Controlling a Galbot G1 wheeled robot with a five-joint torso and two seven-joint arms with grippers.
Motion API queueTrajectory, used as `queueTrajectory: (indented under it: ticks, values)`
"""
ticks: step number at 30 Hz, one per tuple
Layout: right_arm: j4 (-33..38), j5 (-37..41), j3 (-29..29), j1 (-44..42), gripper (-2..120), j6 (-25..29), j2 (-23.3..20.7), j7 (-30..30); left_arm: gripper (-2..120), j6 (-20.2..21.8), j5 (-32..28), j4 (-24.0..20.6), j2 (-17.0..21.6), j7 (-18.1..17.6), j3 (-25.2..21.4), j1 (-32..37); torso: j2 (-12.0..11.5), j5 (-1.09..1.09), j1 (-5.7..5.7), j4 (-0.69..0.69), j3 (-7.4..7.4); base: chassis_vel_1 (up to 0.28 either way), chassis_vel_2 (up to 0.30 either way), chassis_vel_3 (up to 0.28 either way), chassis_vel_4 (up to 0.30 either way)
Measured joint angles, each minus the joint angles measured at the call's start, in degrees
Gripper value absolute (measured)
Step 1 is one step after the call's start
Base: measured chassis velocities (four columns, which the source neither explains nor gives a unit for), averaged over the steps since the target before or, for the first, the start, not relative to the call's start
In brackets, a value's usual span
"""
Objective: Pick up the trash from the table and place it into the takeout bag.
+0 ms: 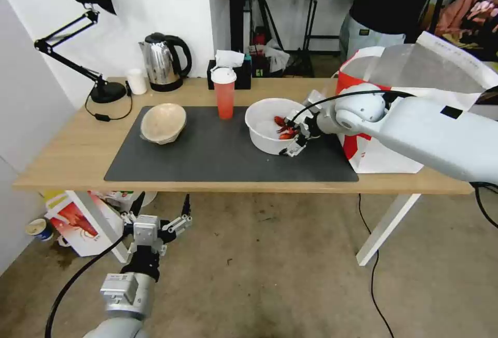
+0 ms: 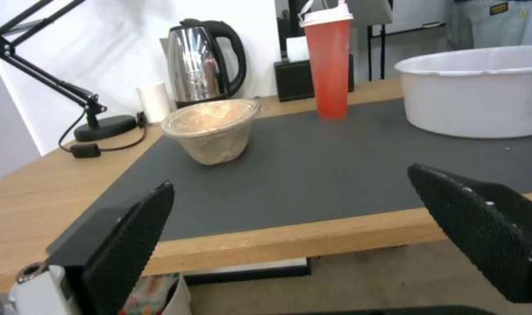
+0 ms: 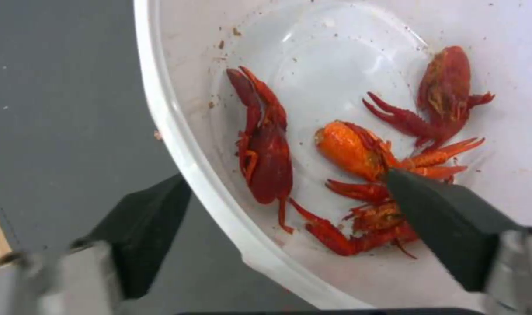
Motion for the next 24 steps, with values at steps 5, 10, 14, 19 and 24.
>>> queueTrajectory:
  ticks: [5,10,14,19,24]
  values:
    - [-1.0,0.2,-0.7,0.3,66,0.0,0.6,-0.2,100,0.0,0.0,0.0,0.0,0.0,0.0,0.0,0.0,-0.01,0.00,0.00,0.00,0.000,0.000,0.000,0.000]
    - [-1.3,0.4,-1.2,0.7,45,0.0,1.1,-0.3,100,0.0,0.0,0.0,0.0,0.0,0.0,0.0,0.0,-0.01,0.00,0.00,0.00,0.000,0.000,0.000,0.000]
    - [-1.4,0.4,-1.5,0.6,30,0.0,1.3,-0.3,100,0.0,0.0,0.0,0.0,0.0,0.0,0.0,0.0,0.00,0.00,0.00,0.00,0.000,0.000,0.000,0.000]
    - [-1.5,0.4,-1.7,0.5,13,-0.1,1.4,-0.3,100,0.0,0.0,0.0,0.0,0.0,0.0,0.0,0.0,-0.01,0.00,0.00,0.00,0.000,0.000,0.000,0.000]
    - [-1.5,0.4,-1.9,0.6,0,-0.1,1.3,0.0,100,0.0,0.0,0.0,0.0,0.0,0.0,0.0,0.0,-0.01,0.00,0.00,0.00,0.000,0.000,0.000,0.000]
